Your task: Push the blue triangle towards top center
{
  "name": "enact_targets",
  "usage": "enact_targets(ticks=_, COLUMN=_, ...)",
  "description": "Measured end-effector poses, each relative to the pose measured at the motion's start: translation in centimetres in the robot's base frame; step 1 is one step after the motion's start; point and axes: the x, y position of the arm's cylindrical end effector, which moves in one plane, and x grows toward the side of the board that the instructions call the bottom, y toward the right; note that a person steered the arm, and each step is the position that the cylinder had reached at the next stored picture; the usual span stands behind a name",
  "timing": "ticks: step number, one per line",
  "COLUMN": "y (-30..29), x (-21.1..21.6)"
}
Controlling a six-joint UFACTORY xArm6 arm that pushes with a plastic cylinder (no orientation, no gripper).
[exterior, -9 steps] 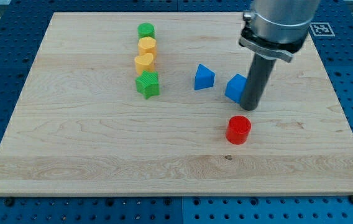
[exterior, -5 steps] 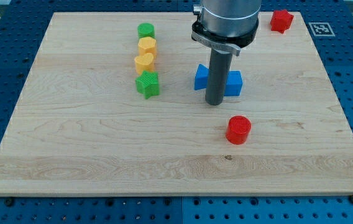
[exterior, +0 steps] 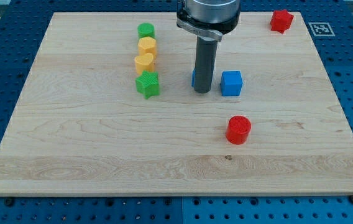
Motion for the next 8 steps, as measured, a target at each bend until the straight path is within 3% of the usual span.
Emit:
enact_targets(ticks=3, y=-1.9, x=0.0)
enact_targets(ticks=5, y=-1.9, x=-2.8)
enact_targets(ticks=8, y=1.5, x=-3.5)
